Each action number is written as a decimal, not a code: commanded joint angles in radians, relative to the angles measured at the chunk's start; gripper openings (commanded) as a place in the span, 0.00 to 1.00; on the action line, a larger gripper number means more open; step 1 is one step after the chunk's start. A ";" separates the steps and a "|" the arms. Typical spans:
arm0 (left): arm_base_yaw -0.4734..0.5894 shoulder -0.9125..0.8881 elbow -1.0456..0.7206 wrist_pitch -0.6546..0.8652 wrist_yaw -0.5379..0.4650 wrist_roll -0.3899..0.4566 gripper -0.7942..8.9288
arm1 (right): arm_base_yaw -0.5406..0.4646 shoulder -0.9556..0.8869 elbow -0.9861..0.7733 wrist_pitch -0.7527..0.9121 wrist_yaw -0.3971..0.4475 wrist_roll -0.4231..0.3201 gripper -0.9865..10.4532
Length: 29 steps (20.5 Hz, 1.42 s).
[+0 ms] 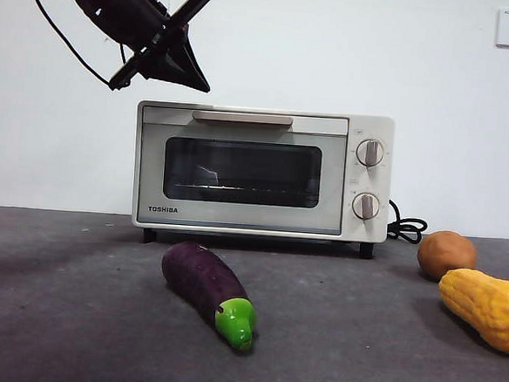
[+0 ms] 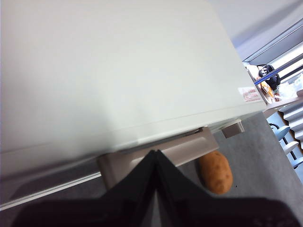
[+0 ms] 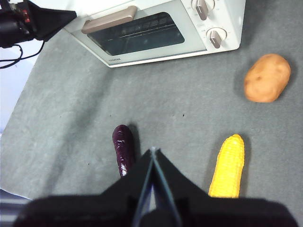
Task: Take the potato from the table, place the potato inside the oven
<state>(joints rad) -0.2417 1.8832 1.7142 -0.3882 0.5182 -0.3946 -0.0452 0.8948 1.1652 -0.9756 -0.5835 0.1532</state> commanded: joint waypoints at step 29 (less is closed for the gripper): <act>-0.043 0.079 0.001 -0.099 -0.065 0.093 0.08 | 0.000 0.000 0.004 -0.076 -0.003 -0.002 0.09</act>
<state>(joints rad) -0.2806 1.9369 1.7344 -0.4427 0.4622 -0.3294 -0.0452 0.8948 1.1652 -1.0550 -0.5838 0.1528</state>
